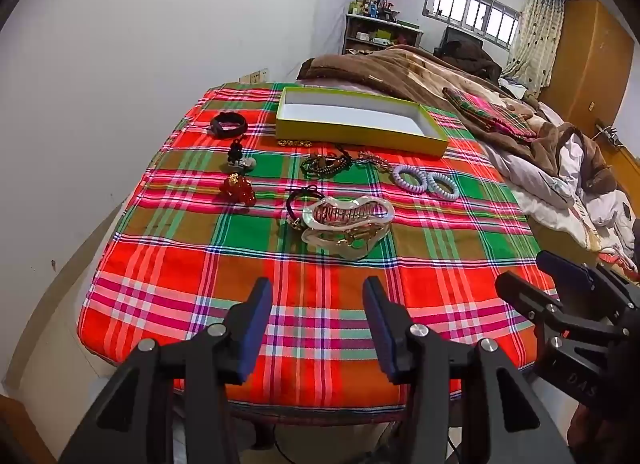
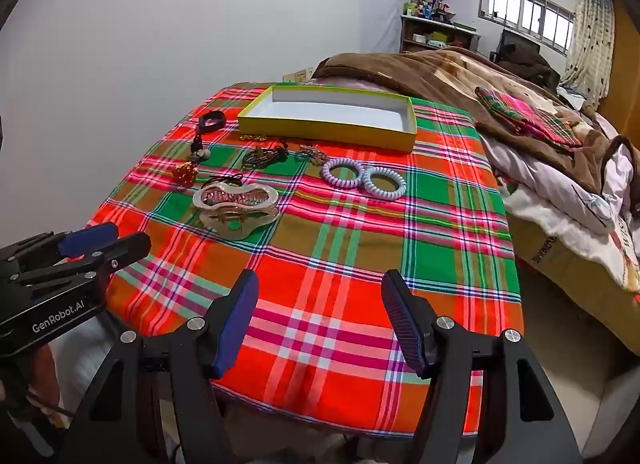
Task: Organize jewelry
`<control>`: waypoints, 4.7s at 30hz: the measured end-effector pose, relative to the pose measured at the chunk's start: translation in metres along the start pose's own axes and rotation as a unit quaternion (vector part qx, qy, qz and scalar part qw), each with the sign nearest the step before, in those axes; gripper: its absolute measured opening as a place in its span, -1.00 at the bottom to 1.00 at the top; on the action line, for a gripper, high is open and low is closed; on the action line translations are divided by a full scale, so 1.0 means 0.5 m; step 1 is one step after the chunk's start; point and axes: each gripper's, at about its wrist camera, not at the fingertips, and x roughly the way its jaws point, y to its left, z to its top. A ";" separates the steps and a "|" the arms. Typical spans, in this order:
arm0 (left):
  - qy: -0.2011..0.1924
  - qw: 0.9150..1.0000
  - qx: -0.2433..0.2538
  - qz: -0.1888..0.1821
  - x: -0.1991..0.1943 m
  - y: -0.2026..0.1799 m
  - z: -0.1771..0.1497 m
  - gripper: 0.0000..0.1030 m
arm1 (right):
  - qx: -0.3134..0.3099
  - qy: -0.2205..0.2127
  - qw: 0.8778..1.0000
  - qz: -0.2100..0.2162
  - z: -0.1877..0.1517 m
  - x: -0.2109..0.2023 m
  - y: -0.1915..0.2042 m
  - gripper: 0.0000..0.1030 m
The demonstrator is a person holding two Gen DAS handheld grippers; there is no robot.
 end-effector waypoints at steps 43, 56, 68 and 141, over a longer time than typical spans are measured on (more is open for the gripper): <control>0.019 1.000 -0.008 -0.020 0.012 0.002 -0.004 -0.05 | -0.003 0.006 1.000 0.002 0.002 0.005 0.010 0.25; 0.021 0.999 -0.008 -0.023 0.012 0.002 -0.006 -0.05 | -0.003 0.005 1.000 0.002 0.001 0.005 0.007 0.25; 0.023 0.999 -0.008 -0.025 0.015 0.003 -0.010 -0.05 | -0.001 0.006 1.000 0.002 0.000 0.006 0.010 0.25; 0.079 0.993 -0.024 -0.085 0.223 -0.001 0.081 -0.77 | -0.037 0.045 0.997 0.046 0.154 0.286 -0.146 0.19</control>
